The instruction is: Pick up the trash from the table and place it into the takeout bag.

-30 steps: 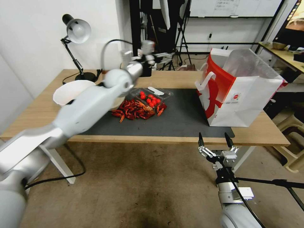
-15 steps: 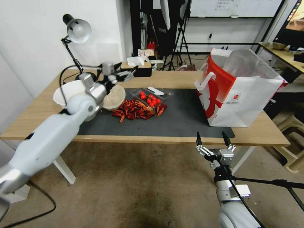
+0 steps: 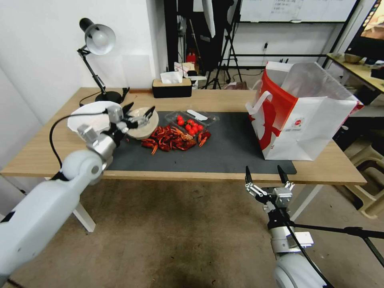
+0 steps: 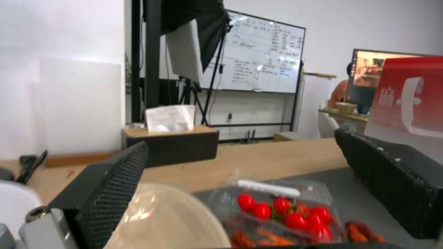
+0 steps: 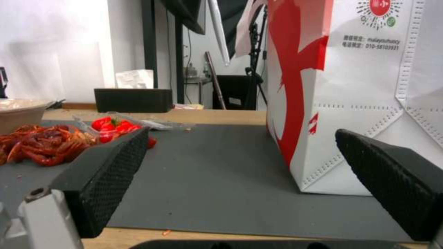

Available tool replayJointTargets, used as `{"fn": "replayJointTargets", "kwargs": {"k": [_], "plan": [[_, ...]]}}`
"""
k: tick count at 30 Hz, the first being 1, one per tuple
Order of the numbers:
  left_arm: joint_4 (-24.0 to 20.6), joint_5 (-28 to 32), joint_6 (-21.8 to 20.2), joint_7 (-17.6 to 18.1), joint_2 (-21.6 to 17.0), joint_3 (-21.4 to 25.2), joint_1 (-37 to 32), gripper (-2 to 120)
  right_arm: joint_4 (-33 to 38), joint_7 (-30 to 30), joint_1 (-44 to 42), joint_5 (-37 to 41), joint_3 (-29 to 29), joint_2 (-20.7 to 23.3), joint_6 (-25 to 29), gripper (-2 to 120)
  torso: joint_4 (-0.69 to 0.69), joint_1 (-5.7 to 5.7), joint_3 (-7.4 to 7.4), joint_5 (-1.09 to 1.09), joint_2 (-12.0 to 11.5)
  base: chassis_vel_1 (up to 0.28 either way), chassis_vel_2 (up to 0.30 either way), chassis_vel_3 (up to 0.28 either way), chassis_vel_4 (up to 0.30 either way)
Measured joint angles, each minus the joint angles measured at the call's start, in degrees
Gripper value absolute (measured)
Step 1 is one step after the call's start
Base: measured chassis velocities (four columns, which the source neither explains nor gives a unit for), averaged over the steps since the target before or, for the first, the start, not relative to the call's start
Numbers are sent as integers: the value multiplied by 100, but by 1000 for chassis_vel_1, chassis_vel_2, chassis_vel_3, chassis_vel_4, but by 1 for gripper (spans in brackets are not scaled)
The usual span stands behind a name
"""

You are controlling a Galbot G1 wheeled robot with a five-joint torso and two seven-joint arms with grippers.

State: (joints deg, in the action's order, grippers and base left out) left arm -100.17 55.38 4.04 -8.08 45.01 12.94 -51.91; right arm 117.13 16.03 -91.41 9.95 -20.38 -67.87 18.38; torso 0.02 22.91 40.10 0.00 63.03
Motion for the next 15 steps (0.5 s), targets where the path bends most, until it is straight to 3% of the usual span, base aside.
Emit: {"fn": "replayJointTargets", "kwargs": {"k": [8, 15], "plan": [[-330, -584, 208, -17, 369, 676, -1064, 100, -4, 0, -10, -35, -27, -37, 12, 100, -2, 0, 0, 2, 0, 0, 0, 0, 0], [-596, -1371, 443, 112, 930, 1259, -2131, 100, -11, 1, 5, -40, -26, -18, 13, 100, -1, 0, 0, 0, 0, 0, 0, 0, 0]]}}
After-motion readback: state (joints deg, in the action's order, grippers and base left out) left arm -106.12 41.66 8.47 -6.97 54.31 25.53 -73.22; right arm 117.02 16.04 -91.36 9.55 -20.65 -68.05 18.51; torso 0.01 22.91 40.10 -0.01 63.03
